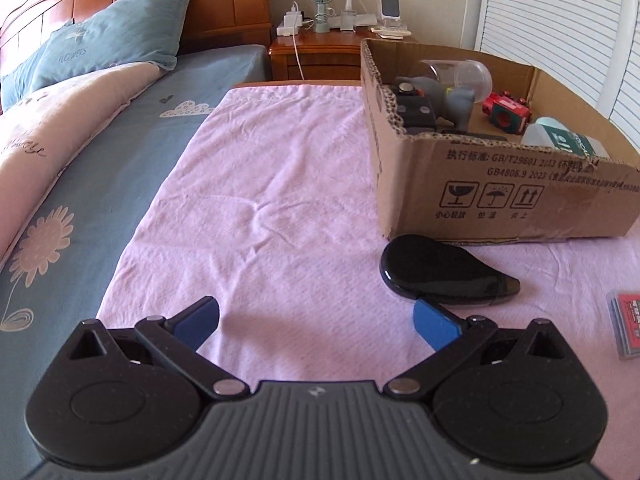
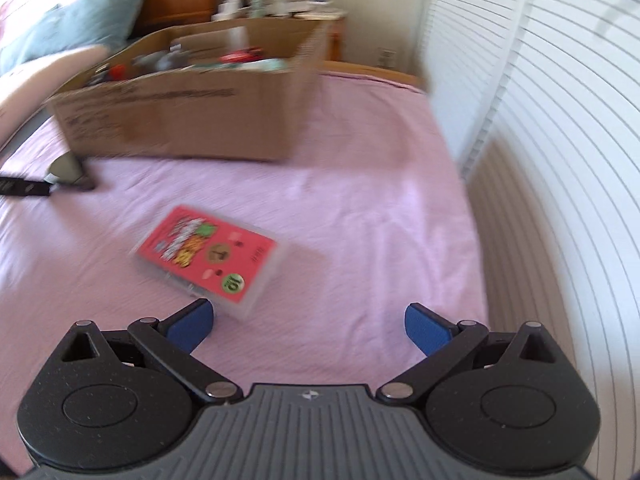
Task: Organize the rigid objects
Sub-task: 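Grasp the black oval object with the left gripper while the right grasps the red card box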
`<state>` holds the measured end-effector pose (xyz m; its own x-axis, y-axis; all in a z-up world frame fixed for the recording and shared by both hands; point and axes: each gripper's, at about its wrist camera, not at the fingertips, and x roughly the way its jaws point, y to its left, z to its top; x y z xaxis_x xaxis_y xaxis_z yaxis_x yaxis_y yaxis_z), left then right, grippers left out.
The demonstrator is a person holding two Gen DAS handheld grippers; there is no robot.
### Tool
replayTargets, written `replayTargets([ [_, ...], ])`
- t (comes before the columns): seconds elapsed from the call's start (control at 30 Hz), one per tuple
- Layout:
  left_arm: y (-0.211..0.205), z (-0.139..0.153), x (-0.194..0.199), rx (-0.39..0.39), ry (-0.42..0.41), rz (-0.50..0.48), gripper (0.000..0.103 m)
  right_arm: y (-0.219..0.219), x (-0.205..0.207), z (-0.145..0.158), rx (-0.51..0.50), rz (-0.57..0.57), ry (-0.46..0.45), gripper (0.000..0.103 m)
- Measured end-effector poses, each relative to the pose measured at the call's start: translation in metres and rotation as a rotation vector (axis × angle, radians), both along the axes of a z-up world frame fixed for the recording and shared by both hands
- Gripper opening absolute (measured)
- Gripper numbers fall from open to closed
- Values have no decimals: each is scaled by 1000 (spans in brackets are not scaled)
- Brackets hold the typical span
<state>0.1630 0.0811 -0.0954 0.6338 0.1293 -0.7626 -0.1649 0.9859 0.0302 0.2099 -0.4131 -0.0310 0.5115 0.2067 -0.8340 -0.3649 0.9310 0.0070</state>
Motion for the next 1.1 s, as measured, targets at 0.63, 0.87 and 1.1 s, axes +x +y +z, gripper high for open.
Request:
replayTargets([
  [0.63,-43,-6,-6,-42,-71,-218,103,37,-31,2,31,66,-36,103],
  [0.87,-43,-5,6,-43,-53,-235,103,37,-31,2,24,62,-26,103],
  [1.1,-46,-5,18,-43,-50,-234,103,38,-30,2,20,57,-17,103],
])
